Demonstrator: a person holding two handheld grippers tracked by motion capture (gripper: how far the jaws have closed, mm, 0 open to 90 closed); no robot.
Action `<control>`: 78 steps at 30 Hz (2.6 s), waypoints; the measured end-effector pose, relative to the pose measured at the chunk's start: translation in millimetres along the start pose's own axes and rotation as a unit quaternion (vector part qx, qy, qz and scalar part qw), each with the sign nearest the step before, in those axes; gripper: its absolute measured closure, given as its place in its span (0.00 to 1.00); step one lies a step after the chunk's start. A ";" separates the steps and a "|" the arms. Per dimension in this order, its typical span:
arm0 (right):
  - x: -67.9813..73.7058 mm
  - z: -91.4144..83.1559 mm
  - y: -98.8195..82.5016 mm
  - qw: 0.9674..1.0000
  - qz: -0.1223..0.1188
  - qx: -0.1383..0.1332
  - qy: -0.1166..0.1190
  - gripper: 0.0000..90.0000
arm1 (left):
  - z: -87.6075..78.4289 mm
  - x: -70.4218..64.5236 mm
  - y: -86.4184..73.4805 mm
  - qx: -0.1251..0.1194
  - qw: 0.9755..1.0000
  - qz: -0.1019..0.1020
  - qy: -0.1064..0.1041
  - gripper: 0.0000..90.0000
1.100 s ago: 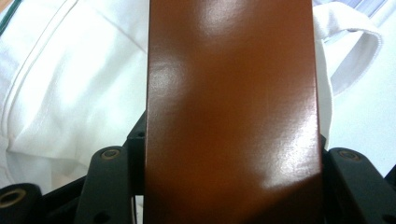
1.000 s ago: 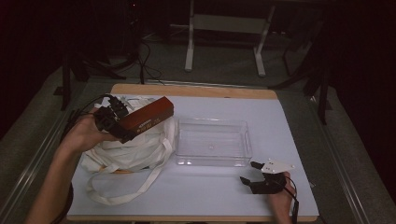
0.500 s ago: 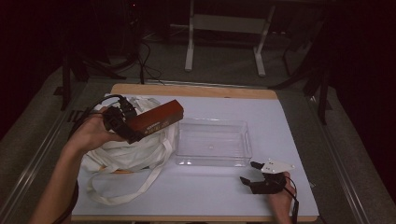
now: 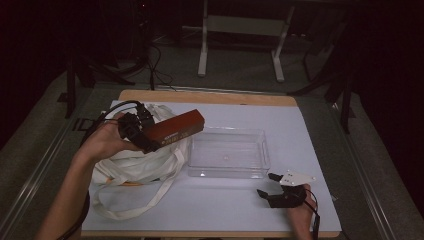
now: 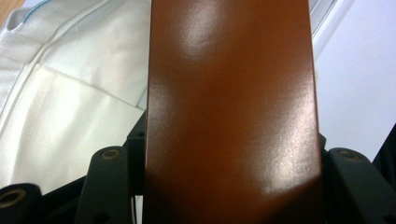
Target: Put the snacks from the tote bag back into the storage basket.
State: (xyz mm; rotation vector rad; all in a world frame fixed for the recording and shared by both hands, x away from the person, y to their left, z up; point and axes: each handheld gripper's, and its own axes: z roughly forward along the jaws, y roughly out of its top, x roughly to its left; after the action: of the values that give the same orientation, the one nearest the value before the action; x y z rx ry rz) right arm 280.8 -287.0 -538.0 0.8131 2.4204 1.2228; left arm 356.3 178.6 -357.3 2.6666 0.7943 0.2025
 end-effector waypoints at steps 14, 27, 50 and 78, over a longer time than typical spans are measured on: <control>0.2 0.0 0.1 1.000 0.000 0.001 0.001 0.26 | 7.2 -4.5 10.5 0.008 1.000 0.028 -0.008 0.49; 0.4 0.5 0.3 1.000 -0.001 0.003 0.003 0.27 | 15.7 -7.7 21.0 0.014 0.999 0.046 -0.010 0.49; 0.6 1.0 0.5 1.000 -0.003 0.006 0.003 0.27 | 28.0 -16.9 45.0 0.013 0.996 0.087 -0.009 0.49; 0.8 1.6 0.7 1.000 -0.004 0.009 0.004 0.27 | 43.6 -25.5 66.8 0.019 0.990 0.139 -0.022 0.49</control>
State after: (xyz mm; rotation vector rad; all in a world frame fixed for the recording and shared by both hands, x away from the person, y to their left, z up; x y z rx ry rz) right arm 281.2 -285.1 -538.4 0.8043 2.4429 1.2055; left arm 378.7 99.7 -374.0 2.7995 0.4130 0.1981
